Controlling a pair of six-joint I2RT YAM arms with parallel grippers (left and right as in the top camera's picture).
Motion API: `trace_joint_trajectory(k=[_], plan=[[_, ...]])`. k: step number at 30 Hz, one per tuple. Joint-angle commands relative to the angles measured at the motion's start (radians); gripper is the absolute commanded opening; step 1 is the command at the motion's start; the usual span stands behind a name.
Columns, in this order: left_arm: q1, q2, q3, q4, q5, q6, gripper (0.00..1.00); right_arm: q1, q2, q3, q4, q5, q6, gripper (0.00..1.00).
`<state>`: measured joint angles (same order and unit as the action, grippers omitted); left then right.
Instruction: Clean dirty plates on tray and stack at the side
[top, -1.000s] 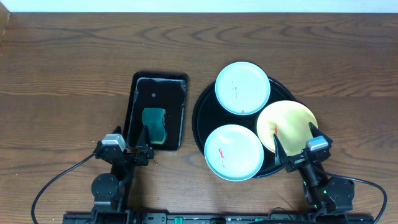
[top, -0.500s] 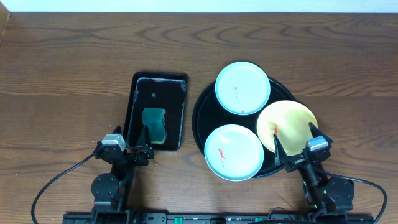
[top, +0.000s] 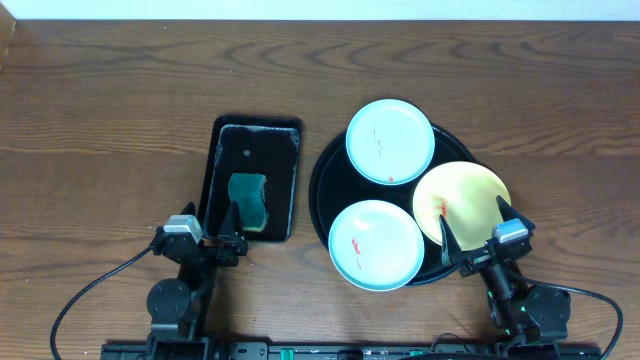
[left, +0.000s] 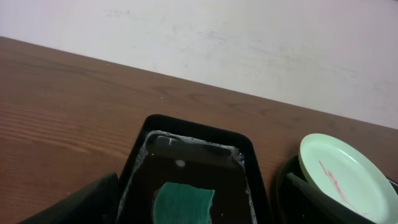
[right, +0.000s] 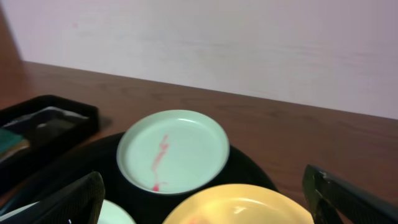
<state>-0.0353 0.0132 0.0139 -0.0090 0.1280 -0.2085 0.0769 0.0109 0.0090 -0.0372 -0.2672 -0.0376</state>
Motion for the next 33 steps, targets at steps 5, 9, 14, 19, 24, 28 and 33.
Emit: trace_joint_trajectory(k=[5, 9, 14, 19, 24, 28, 33], plan=[[-0.001, -0.002, -0.008, 0.037, 0.035, -0.039, 0.82, -0.004, -0.004, 0.040, 0.002, -0.164, 0.104, 0.99], [-0.001, -0.002, 0.052, 0.102, 0.090, -0.131, 0.82, -0.004, 0.024, 0.169, -0.032, -0.177, 0.111, 0.99], [-0.001, 0.087, 0.297, -0.007, 0.118, -0.146, 0.82, -0.004, 0.282, 0.499, -0.245, -0.177, 0.111, 0.99], [-0.001, 0.333, 0.627, -0.358, 0.128, -0.143, 0.82, -0.004, 0.605, 0.844, -0.530, -0.209, 0.111, 0.99], [-0.001, 0.655, 1.001, -0.723, 0.126, -0.035, 0.82, -0.004, 0.899, 1.178, -0.853, -0.212, 0.102, 0.99], [-0.001, 0.869, 1.202, -0.910, 0.123, 0.040, 0.82, -0.004, 1.034, 1.282, -0.909, -0.236, 0.105, 0.99], [-0.001, 1.017, 1.214, -0.970, 0.183, 0.025, 0.82, -0.004, 1.117, 1.284, -0.937, -0.283, 0.115, 0.99]])
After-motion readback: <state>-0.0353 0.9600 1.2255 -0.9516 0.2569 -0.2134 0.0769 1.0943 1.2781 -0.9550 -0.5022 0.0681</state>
